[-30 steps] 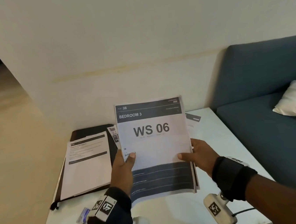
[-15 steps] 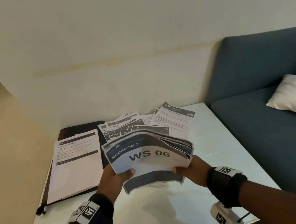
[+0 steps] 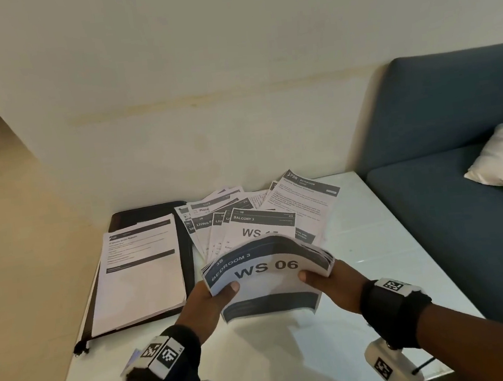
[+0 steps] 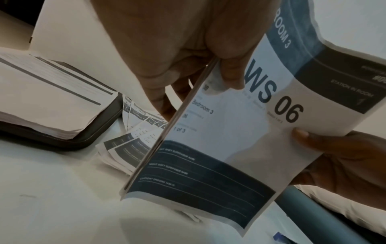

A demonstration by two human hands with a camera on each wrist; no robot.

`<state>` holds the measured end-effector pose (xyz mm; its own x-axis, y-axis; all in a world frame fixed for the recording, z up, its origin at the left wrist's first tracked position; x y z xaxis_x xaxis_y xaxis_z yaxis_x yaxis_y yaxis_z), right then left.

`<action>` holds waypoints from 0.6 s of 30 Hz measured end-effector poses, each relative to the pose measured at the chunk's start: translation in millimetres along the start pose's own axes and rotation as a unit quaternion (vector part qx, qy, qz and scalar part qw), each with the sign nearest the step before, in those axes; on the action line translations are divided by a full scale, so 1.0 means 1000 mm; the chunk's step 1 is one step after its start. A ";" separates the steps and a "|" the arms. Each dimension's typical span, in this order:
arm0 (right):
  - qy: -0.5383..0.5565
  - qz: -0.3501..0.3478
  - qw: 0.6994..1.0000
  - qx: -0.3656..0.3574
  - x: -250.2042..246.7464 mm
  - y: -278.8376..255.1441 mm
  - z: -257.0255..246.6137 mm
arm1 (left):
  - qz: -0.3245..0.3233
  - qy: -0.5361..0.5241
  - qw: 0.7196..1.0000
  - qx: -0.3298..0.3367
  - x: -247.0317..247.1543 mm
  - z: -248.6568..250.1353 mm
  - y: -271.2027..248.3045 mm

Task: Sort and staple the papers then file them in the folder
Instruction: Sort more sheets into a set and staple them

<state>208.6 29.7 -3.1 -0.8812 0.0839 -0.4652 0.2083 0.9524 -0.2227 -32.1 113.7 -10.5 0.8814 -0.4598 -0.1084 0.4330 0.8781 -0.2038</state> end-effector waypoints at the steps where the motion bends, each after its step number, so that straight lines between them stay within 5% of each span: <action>1: 0.003 0.001 1.000 0.006 0.000 0.000 0.001 | -0.008 0.004 1.000 0.001 0.000 -0.002 0.001; 6: -0.029 -0.057 0.998 -0.002 0.016 0.001 0.024 | -0.101 0.118 0.987 -0.029 0.006 -0.027 -0.003; 14: -0.050 -0.047 0.998 -0.003 0.017 0.002 0.023 | -0.041 0.144 0.988 -0.043 -0.005 -0.027 0.002; 18: -0.098 -0.066 0.993 -0.002 0.022 0.000 0.027 | -0.097 0.185 0.972 -0.110 0.000 -0.052 -0.004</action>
<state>200.1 23.4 -36.2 -0.8007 -0.1011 -0.5905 0.0937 0.9524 -0.2900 -43.6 103.5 -60.6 0.6415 -0.6657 -0.3812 0.4969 0.7392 -0.4546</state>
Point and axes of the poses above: each hand's wrist, its own y-axis towards the middle knuckle, its own x-axis out of the palm, z = x × y, the point moved 7 cm from there along y, towards the middle knuckle, and after that the axes turned 2 degrees about z, right-handed, at the moved point
